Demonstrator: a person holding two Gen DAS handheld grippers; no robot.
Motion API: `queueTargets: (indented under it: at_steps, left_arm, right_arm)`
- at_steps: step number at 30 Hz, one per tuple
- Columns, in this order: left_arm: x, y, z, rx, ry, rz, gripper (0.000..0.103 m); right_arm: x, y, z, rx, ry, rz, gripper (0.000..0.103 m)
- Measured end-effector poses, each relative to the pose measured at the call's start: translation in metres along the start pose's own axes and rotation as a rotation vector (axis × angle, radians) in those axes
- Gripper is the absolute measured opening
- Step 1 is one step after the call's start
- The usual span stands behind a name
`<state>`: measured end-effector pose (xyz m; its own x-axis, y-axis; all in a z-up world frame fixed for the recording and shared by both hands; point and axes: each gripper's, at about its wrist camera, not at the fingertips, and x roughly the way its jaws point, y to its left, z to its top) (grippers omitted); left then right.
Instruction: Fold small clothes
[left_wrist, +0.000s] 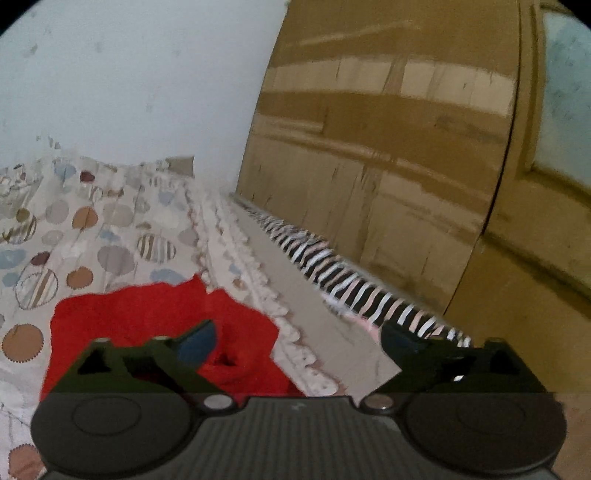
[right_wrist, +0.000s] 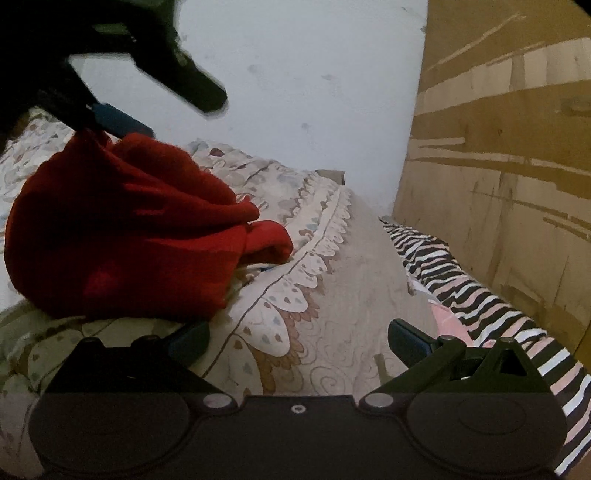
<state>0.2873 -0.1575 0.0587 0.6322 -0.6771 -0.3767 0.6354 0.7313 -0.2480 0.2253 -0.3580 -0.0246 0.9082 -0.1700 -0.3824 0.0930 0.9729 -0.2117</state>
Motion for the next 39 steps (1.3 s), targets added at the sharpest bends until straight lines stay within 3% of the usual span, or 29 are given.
queueTargets:
  at_steps: [4, 9, 12, 16, 20, 24, 28, 32, 35, 38, 39]
  left_arm:
    - [-0.035, 0.001, 0.001, -0.012, -0.061, 0.028, 0.102]
    - [-0.073, 0.033, -0.004, -0.084, -0.091, 0.231, 0.102]
    - [-0.086, 0.07, -0.012, -0.186, -0.102, 0.344, 0.102]
    - [-0.08, 0.126, -0.022, -0.383, -0.088, 0.465, 0.102]
    - [-0.057, 0.173, -0.034, -0.538, -0.021, 0.458, 0.102]
    - [-0.034, 0.19, -0.046, -0.611, 0.029, 0.418, 0.102]
    - [-0.023, 0.183, -0.054, -0.582, 0.043, 0.375, 0.102]
    - [-0.019, 0.161, -0.059, -0.488, 0.058, 0.357, 0.101]
    - [-0.018, 0.145, -0.06, -0.401, 0.064, 0.349, 0.099]
    - [-0.016, 0.128, -0.061, -0.339, 0.073, 0.336, 0.098]
    - [-0.013, 0.121, -0.062, -0.316, 0.077, 0.334, 0.098]
  right_arm:
    - [-0.007, -0.002, 0.0, 0.022, 0.013, 0.007, 0.102]
    - [-0.021, -0.008, 0.009, 0.047, -0.039, 0.008, 0.102]
    - [-0.022, -0.016, 0.023, 0.09, -0.076, 0.039, 0.103]
    - [-0.01, -0.025, 0.048, 0.18, -0.076, 0.189, 0.103]
    - [0.013, -0.029, 0.074, 0.337, -0.014, 0.398, 0.103]
    - [0.046, -0.029, 0.093, 0.538, 0.128, 0.613, 0.103]
    - [0.079, -0.026, 0.1, 0.692, 0.27, 0.665, 0.103]
    - [0.101, -0.025, 0.102, 0.775, 0.324, 0.675, 0.101]
    - [0.113, -0.025, 0.105, 0.791, 0.363, 0.641, 0.089]
    - [0.121, -0.022, 0.102, 0.754, 0.389, 0.581, 0.059]
    - [0.121, -0.022, 0.101, 0.735, 0.385, 0.57, 0.044]
